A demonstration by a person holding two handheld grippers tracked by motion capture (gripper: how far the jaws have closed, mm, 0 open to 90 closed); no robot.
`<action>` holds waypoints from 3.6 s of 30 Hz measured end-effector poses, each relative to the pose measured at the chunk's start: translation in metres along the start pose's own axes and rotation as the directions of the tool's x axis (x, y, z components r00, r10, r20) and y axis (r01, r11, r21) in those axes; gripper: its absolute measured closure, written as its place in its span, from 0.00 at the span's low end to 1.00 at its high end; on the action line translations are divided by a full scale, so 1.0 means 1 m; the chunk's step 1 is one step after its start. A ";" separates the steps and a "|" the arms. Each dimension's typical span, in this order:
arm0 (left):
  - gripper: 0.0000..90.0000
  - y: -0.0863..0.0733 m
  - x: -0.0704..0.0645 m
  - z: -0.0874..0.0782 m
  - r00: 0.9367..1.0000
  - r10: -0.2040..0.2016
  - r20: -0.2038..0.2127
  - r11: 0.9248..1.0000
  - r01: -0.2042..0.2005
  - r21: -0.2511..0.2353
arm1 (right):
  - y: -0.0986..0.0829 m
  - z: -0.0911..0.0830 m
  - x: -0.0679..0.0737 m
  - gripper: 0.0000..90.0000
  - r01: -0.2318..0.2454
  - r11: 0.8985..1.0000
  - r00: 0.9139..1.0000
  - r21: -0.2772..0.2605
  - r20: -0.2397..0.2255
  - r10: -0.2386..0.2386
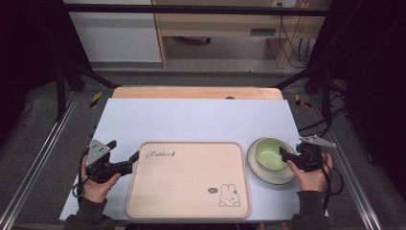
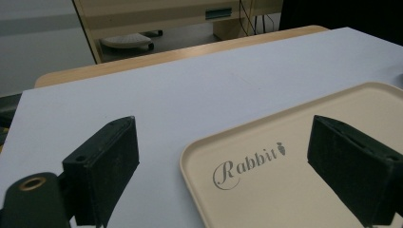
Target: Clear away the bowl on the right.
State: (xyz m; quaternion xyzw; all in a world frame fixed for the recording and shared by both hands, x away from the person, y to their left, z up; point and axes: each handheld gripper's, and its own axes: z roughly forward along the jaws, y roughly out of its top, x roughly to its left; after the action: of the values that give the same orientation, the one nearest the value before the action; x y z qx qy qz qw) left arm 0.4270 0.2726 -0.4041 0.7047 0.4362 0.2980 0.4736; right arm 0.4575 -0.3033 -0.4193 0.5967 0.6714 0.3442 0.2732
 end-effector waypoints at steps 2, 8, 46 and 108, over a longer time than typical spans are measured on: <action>0.11 0.000 0.000 0.000 1.000 0.002 0.000 1.000 -0.002 0.001 | -0.001 0.003 -0.002 0.43 -0.010 1.000 1.000 0.023 0.001 0.010; 0.11 0.000 0.000 0.000 1.000 0.005 0.001 1.000 -0.005 0.002 | -0.004 0.010 -0.003 0.51 0.002 0.996 1.000 0.084 -0.001 -0.002; 0.11 -0.001 -0.001 0.003 1.000 0.007 0.008 1.000 -0.007 0.016 | -0.003 0.029 -0.008 0.87 -0.071 0.961 0.996 0.267 -0.025 0.080; 0.12 -0.001 -0.003 0.003 1.000 0.015 0.023 1.000 -0.015 0.020 | 0.000 0.030 -0.019 0.93 -0.178 0.946 0.968 0.269 -0.128 0.218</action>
State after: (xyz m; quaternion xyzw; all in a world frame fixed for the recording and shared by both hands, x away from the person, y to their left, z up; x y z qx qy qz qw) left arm 0.4277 0.2688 -0.4062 0.7162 0.4283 0.2891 0.4691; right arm 0.4838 -0.3179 -0.4385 0.6628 0.6659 0.3260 0.1047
